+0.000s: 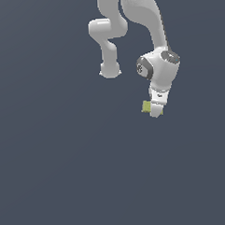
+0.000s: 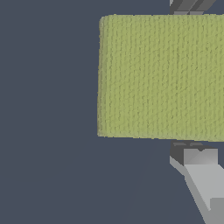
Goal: Pick up the object and move it to a goal position.
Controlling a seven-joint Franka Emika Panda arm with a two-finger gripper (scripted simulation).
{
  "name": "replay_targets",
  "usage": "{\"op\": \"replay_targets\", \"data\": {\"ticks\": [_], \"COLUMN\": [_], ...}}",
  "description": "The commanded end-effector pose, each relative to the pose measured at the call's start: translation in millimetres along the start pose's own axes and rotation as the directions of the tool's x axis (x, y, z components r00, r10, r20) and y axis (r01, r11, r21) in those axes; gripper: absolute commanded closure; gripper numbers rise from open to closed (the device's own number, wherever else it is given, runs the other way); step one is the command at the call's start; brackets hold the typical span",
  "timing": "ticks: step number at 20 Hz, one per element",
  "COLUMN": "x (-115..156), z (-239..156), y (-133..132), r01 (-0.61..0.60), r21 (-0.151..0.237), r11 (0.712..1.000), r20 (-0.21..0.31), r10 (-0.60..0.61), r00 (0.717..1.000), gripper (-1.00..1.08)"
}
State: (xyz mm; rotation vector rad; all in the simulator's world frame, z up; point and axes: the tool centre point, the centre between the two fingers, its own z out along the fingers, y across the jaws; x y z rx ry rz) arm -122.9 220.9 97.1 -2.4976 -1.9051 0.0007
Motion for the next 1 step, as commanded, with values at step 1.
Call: {"op": "replay_targets", "data": {"ticks": [1], "x": [3.4], "z": [-2.0], "y": [-0.9], "r01": [-0.002], "r21": [0.000], "r11": [1.000], "r20": [0.000], "r10": [0.002], "r00": [1.000], "gripper": [1.08]}}
